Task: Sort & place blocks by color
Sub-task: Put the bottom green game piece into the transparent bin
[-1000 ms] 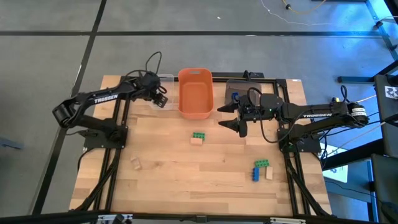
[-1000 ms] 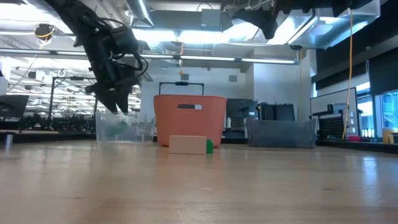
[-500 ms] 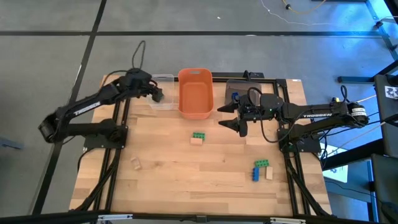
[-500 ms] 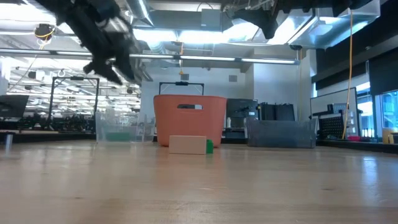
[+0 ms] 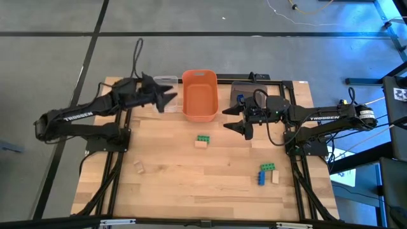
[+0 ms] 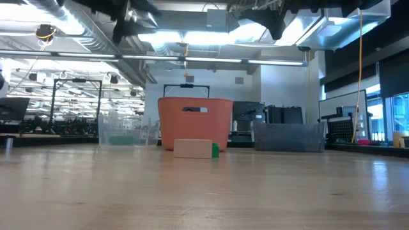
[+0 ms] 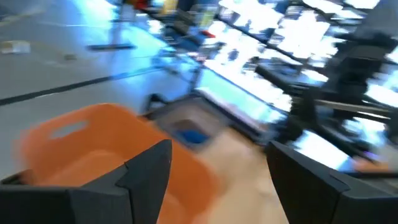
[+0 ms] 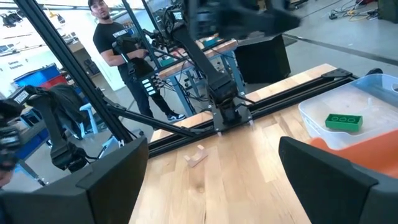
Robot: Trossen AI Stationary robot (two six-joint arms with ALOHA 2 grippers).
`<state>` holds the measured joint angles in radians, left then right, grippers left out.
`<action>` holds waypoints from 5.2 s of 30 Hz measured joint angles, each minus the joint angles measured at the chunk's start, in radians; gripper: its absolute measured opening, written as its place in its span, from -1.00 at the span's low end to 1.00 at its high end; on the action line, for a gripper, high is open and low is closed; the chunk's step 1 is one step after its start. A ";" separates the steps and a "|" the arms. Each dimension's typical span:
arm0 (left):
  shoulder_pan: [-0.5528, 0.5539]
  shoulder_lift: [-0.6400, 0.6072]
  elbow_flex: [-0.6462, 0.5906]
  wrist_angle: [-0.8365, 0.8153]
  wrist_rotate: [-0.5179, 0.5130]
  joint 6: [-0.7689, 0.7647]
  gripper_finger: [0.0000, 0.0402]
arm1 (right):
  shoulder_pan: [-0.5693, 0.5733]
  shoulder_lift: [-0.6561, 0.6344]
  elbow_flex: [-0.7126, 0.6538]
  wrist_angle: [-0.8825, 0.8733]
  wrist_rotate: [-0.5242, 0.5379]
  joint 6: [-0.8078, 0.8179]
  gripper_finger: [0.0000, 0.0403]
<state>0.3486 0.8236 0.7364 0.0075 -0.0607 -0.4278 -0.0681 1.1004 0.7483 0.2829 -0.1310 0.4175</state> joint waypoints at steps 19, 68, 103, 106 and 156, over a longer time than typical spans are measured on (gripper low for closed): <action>-0.381 0.008 0.000 0.241 -0.069 0.131 0.27 | 0.000 0.000 0.000 0.059 0.000 0.022 0.80; -0.487 -0.046 -0.223 0.545 -0.165 0.142 0.27 | 0.000 0.000 0.000 0.048 0.008 0.075 0.80; -0.486 -0.054 -0.294 0.434 -0.303 0.098 0.27 | 0.612 0.224 0.149 -1.370 0.021 0.149 0.80; -0.486 -0.054 -0.294 0.434 -0.305 0.098 0.27 | 0.643 0.225 0.088 -1.314 0.022 0.182 0.80; -0.486 -0.054 -0.293 0.457 -0.324 0.098 0.27 | 0.279 0.164 0.076 -1.199 0.095 -0.094 0.01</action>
<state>-0.1379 0.7700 0.4431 0.4641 -0.3847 -0.3302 0.2111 1.2648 0.8242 -0.9163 -0.0359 0.3238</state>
